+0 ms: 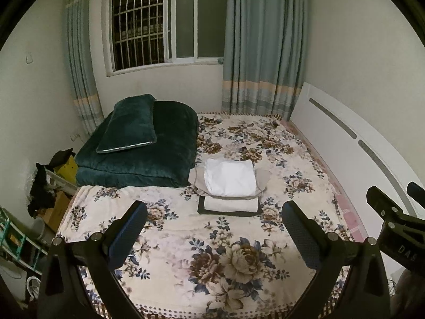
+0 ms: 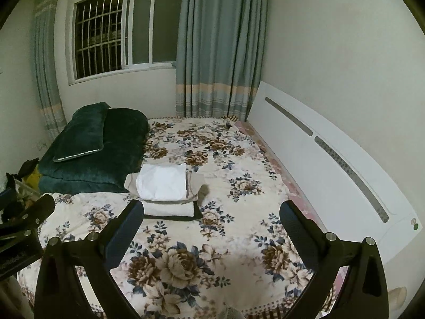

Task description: Fold small clothes

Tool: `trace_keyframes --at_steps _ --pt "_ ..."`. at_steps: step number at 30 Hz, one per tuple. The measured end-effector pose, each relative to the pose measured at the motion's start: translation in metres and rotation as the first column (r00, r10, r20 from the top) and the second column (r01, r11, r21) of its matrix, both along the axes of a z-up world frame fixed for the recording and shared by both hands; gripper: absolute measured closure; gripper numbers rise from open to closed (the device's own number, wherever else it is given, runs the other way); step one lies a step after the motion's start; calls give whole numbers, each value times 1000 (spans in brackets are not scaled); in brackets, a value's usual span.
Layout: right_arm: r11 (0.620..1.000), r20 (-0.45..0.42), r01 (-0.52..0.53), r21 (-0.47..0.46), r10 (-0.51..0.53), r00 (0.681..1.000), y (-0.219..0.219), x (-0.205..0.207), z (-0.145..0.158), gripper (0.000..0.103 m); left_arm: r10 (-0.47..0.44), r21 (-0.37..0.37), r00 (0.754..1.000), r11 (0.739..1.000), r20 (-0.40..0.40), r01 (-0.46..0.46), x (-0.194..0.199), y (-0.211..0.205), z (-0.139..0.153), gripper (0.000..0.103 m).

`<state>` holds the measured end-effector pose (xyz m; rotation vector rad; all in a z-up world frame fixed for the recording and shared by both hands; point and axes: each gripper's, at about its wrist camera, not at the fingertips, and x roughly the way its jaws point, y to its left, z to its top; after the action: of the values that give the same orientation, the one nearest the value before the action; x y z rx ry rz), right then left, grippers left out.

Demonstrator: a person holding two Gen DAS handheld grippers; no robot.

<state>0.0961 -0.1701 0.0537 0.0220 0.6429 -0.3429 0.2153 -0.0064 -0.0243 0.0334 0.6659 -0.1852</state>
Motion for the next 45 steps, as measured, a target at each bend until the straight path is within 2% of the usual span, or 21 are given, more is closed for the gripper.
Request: trace_keyframes --at_steps 13,45 --pt "999 4 -48 0 48 999 -1 7 3 0 69 -14 998 998 14 -69 -6 11 4 0" --pt "997 4 -69 18 69 998 4 11 2 0 56 -13 998 998 25 -55 -11 6 12 0"
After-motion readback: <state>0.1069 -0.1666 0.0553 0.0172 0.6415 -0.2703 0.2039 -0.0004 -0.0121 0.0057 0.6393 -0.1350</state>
